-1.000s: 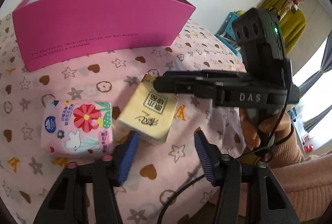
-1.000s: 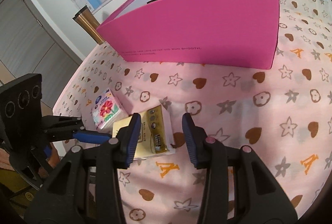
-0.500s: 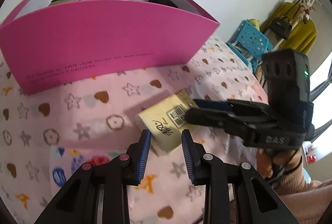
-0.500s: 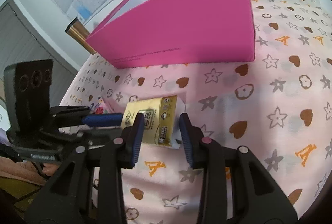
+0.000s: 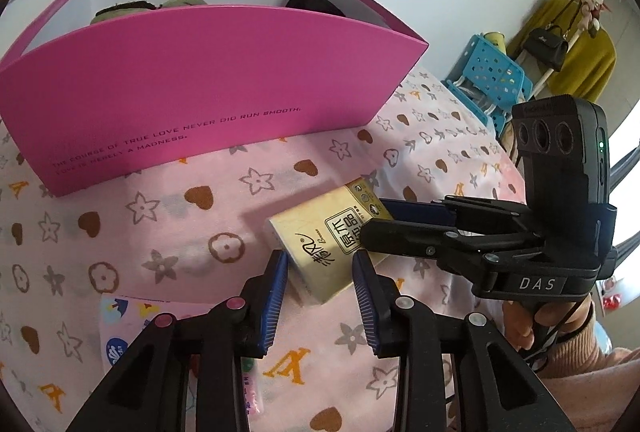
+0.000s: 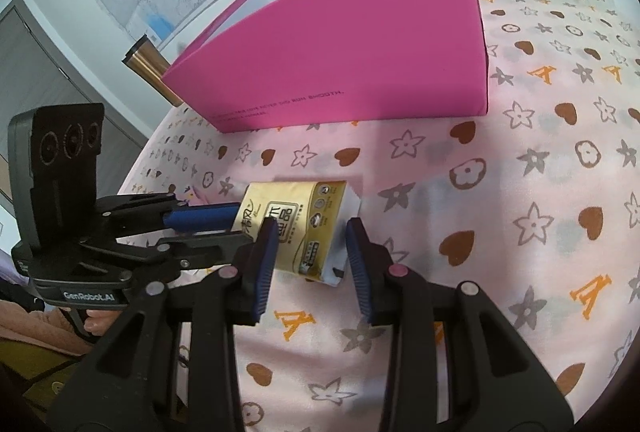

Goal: Organize soft objects

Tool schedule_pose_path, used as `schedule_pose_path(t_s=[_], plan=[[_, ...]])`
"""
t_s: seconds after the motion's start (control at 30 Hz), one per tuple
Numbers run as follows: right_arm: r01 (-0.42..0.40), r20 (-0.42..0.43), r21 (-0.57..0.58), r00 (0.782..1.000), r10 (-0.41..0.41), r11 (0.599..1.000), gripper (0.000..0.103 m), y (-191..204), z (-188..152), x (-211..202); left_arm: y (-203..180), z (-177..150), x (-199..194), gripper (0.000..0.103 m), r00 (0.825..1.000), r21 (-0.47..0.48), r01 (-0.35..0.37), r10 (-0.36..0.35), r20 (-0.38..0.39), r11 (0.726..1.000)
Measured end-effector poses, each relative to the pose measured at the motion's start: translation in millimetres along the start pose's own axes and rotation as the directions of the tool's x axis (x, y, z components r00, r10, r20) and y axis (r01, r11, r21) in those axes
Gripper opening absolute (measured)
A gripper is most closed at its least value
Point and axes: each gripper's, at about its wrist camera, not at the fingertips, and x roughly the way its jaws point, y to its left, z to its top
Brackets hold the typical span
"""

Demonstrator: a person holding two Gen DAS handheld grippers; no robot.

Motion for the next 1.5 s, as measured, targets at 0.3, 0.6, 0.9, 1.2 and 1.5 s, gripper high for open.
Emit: schedule_pose_path(t_s=[0.3,0.6,0.9,1.2,1.5], plan=[[0.011,-0.003,-0.013,1.0,-0.011,1.0,0.038,3,1,1,-1,1,-1,0.039,1.0,0.001,-0.001,0.001,0.007,1.0],[0.016,0.014,-0.023,1.0,-0.016,1.0,0.038,9,3,-3,-3,4,-11,0.039,0.999,0.016,0.009,-0.01,0.04,1.0],[0.017,0.031,-0.036,0.999,-0.016,0.999,0.038,13,5,-9,-4,6,-19,0.039,0.998,0.025,0.017,-0.018,0.065,1.0],[0.017,0.056,-0.054,0.998,-0.013,0.998,0.038,17,10,-16,-7,10,-30,0.039,0.995,0.038,0.02,-0.023,0.097,0.999],[0.016,0.081,-0.075,0.997,-0.01,0.997,0.038,20,14,-23,-9,14,-38,0.039,0.992,0.053,0.017,-0.023,0.122,0.998]])
